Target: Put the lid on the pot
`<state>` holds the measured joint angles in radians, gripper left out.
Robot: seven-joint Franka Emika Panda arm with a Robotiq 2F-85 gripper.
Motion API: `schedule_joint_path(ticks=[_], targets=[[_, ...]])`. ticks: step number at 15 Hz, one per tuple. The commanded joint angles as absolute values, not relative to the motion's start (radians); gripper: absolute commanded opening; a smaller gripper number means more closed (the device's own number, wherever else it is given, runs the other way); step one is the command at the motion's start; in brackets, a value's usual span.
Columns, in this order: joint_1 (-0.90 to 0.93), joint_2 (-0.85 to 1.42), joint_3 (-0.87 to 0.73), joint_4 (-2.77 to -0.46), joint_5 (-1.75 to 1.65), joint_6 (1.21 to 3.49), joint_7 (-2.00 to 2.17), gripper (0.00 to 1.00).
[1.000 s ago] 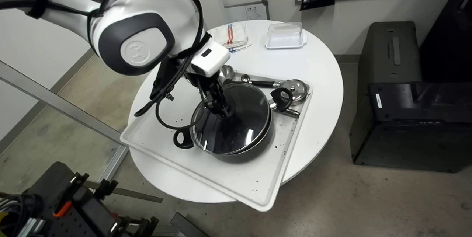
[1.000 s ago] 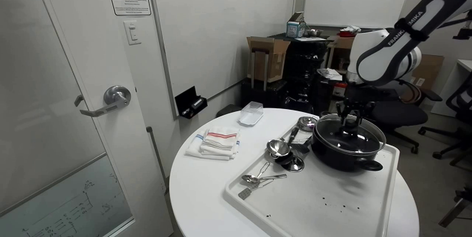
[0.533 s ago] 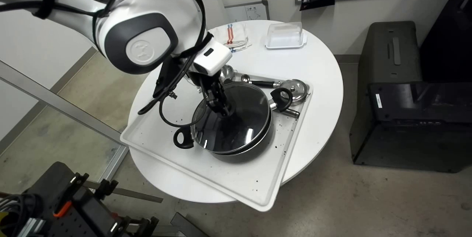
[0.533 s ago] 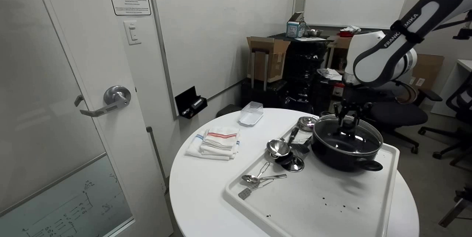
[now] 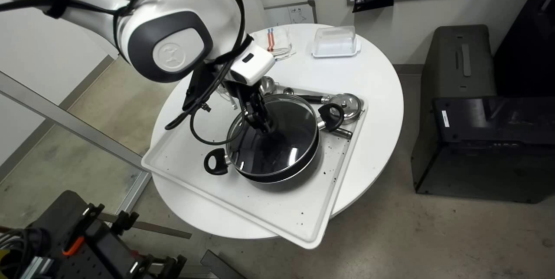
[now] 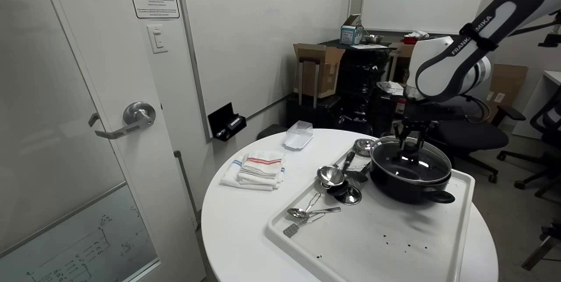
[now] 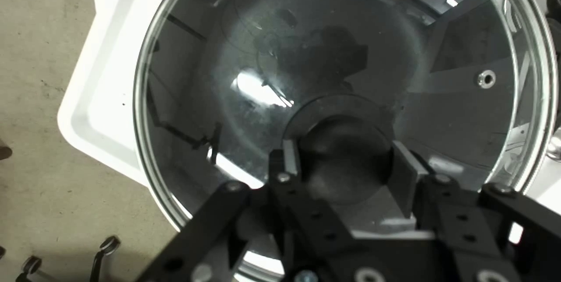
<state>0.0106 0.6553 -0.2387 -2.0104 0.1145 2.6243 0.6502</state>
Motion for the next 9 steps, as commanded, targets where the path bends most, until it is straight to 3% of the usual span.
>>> schedule_joint_path(ticks=[1, 9], targets=[[0.000, 0.653, -0.233, -1.987, 0.137, 2.593, 0.655, 0.25], [-0.009, 0.653, -0.233, -1.990, 0.138, 2.595, 0.653, 0.25]])
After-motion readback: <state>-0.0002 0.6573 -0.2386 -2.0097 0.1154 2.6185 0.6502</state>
